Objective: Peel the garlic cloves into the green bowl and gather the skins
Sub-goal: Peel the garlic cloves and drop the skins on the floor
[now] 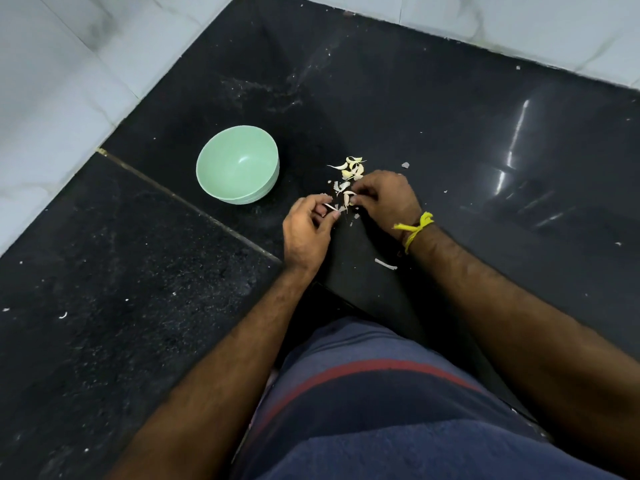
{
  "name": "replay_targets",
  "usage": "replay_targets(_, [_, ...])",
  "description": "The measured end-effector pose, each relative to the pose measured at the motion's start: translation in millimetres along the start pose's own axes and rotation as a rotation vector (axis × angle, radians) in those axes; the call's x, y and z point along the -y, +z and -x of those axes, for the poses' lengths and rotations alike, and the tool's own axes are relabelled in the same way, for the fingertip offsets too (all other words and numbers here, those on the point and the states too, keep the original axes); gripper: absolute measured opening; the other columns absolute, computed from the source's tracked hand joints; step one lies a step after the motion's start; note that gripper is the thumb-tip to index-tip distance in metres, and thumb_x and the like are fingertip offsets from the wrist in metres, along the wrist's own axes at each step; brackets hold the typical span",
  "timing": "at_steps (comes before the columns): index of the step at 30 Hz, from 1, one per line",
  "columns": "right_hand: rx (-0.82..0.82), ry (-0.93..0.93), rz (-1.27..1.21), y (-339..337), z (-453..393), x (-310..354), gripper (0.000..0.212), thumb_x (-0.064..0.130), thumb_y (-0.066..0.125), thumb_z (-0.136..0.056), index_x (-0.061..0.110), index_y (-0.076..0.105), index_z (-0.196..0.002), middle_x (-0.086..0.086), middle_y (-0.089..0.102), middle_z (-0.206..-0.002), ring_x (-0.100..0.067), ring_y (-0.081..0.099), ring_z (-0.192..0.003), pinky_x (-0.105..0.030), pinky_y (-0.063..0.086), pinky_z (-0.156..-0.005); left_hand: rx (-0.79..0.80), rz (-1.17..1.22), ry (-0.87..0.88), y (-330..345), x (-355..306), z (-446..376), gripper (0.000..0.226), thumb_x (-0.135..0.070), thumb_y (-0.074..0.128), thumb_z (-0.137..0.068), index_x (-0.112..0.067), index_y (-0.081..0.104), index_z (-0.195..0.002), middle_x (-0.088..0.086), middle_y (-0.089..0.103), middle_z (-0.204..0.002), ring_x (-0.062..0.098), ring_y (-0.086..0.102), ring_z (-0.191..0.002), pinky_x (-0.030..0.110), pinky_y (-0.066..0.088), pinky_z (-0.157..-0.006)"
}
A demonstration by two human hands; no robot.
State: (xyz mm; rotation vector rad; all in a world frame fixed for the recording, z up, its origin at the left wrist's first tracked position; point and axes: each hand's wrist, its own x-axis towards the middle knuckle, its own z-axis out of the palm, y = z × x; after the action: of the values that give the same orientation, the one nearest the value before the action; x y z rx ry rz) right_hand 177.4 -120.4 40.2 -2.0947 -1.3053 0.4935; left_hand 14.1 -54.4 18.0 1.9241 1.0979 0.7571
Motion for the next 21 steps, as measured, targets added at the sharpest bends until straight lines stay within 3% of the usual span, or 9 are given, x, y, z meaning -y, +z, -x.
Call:
replay_targets(4, [-0.269, -0.108, 0.062, 11.3, 34.3, -6.1, 0.046, 0.038, 0.071, -0.086, 0.012, 0.065, -0.124, -0.009, 0.063, -0.118, -0.03, 0.057, -0.11, -0.04, 0.048, -0.093, -0.103, -0.084, 0.067, -6.6, 4.2, 12.1, 0.021, -0.006, 0.072, -0.087, -0.011, 0.072, -0.108, 0.0, 0.062, -0.098, 0.008, 0.059, -0.08, 0.029, 0.055, -0.082])
replay_targets(7, [-0.171, -0.206, 0.316, 22.8, 65.3, -19.3, 0.082, 0.064, 0.059, -0.085, 0.011, 0.044, -0.146, -0.015, 0.042, -0.148, -0.035, 0.041, -0.135, -0.047, 0.035, -0.112, -0.185, -0.145, 0.069, -7.2, 12.2, 20.8, 0.025, -0.004, 0.063, -0.09, -0.008, 0.068, -0.114, 0.005, 0.065, -0.11, 0.02, 0.062, -0.1, 0.04, 0.052, -0.094])
replay_targets(9, [-0.097, -0.139, 0.466, 33.4, 76.8, -24.4, 0.096, 0.075, 0.046, -0.085, 0.01, 0.028, -0.154, -0.019, 0.024, -0.159, -0.038, 0.026, -0.145, -0.052, 0.022, -0.119, -0.19, -0.202, 0.061, -2.5, 14.3, 28.5, 0.03, -0.004, 0.063, -0.09, -0.006, 0.065, -0.12, 0.008, 0.064, -0.118, 0.026, 0.057, -0.111, 0.039, 0.046, -0.101])
replay_targets(15, [-0.072, -0.021, 0.554, 42.2, 41.2, -22.6, 0.095, 0.077, 0.026, -0.09, 0.01, 0.014, -0.157, -0.02, 0.007, -0.164, -0.035, 0.004, -0.152, -0.062, 0.007, -0.119, -0.095, -0.223, 0.039, 3.6, 14.3, 21.9, 0.034, -0.009, 0.068, -0.09, -0.006, 0.064, -0.124, 0.011, 0.062, -0.121, 0.028, 0.053, -0.115, 0.022, 0.032, -0.101])
replay_targets(18, [-0.088, 0.091, 0.538, 38.5, 6.5, -24.4, 0.095, 0.077, 0.023, -0.09, 0.01, 0.012, -0.157, -0.022, 0.004, -0.163, -0.039, 0.003, -0.151, -0.064, 0.002, -0.117, -0.078, -0.256, 0.051, 7.9, 14.1, 4.0, 0.035, -0.009, 0.069, -0.09, -0.005, 0.064, -0.124, 0.015, 0.059, -0.119, 0.032, 0.053, -0.113, 0.026, 0.033, -0.101])
replay_targets(21, [-0.069, 0.104, 0.499, 39.0, -25.9, -22.9, 0.091, 0.072, 0.022, -0.093, 0.008, 0.014, -0.157, -0.025, 0.006, -0.162, -0.042, 0.009, -0.15, -0.059, 0.007, -0.12, -0.04, -0.24, 0.047, 15.3, 9.1, -16.0, 0.036, -0.004, 0.069, -0.088, -0.004, 0.064, -0.124, 0.016, 0.057, -0.118, 0.031, 0.055, -0.11, 0.036, 0.043, -0.101])
